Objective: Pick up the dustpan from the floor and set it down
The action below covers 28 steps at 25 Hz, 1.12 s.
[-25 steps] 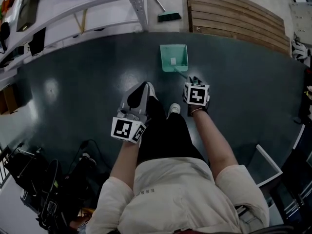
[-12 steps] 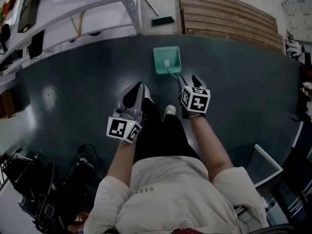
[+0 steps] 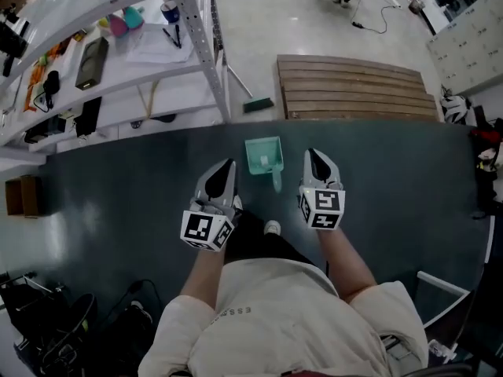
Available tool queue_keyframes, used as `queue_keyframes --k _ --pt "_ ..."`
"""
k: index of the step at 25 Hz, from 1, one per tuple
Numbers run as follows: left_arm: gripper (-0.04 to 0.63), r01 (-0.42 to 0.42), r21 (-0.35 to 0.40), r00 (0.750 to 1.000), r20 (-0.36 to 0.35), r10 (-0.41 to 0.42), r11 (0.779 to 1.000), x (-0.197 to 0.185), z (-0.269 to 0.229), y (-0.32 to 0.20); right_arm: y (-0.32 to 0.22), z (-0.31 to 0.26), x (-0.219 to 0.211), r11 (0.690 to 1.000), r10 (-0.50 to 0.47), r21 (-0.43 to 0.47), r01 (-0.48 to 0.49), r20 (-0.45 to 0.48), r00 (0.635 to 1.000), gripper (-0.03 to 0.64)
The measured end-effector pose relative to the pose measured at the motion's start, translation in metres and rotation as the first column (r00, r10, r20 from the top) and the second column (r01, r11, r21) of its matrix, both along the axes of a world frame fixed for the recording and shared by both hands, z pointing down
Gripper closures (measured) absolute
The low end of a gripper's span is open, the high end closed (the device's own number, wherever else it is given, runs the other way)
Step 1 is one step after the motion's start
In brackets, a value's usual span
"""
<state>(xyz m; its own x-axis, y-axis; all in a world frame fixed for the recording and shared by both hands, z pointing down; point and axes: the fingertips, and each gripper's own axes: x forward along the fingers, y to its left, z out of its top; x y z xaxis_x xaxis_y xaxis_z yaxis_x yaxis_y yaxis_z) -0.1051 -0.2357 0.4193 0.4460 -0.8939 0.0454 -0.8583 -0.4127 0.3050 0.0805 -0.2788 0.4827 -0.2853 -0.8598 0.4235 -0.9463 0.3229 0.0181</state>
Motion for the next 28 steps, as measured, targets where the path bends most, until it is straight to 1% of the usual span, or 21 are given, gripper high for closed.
queue_keyframes --k 4,7,11,13,16,20,23,28 --pt "0.586 0.017 0.084 1.0 0.025 -0.019 0.996 0.011 -0.037 0.021 0.026 -0.028 0.011 0.997 -0.048 0.053 0.049 -0.019 0.999 0.626" --pt "0.586 0.04 0.105 0.998 0.041 -0.044 0.994 0.015 -0.044 0.042 0.051 -0.033 0.017 0.994 -0.084 0.066 0.086 -0.034 0.996 0.626" --pt "0.586 0.059 0.135 0.998 0.022 -0.063 0.989 0.021 -0.052 0.073 0.086 -0.035 0.018 0.984 -0.166 0.061 0.168 -0.037 0.985 0.626" --pt "0.586 0.062 0.139 0.998 0.023 -0.065 0.988 0.022 -0.053 0.09 0.105 -0.035 0.018 0.978 -0.196 0.067 0.199 -0.042 0.98 0.626" --pt "0.586 0.068 0.122 0.997 0.035 -0.073 0.99 0.023 -0.047 0.118 0.13 -0.036 0.023 0.981 -0.182 0.068 0.183 -0.028 0.983 0.626" --pt "0.586 0.066 0.095 0.996 0.053 -0.071 0.993 0.03 -0.039 0.174 0.173 -0.038 0.035 0.987 -0.147 0.061 0.148 -0.019 0.989 0.626" --pt "0.586 0.062 0.094 0.996 0.054 -0.067 0.994 0.035 -0.043 0.215 0.211 -0.045 0.041 0.988 -0.14 0.058 0.14 -0.014 0.99 0.626" --pt "0.586 0.05 0.108 0.996 0.064 -0.057 0.993 0.048 -0.056 0.29 0.281 -0.053 0.053 0.989 -0.14 0.052 0.141 -0.03 0.99 0.626"
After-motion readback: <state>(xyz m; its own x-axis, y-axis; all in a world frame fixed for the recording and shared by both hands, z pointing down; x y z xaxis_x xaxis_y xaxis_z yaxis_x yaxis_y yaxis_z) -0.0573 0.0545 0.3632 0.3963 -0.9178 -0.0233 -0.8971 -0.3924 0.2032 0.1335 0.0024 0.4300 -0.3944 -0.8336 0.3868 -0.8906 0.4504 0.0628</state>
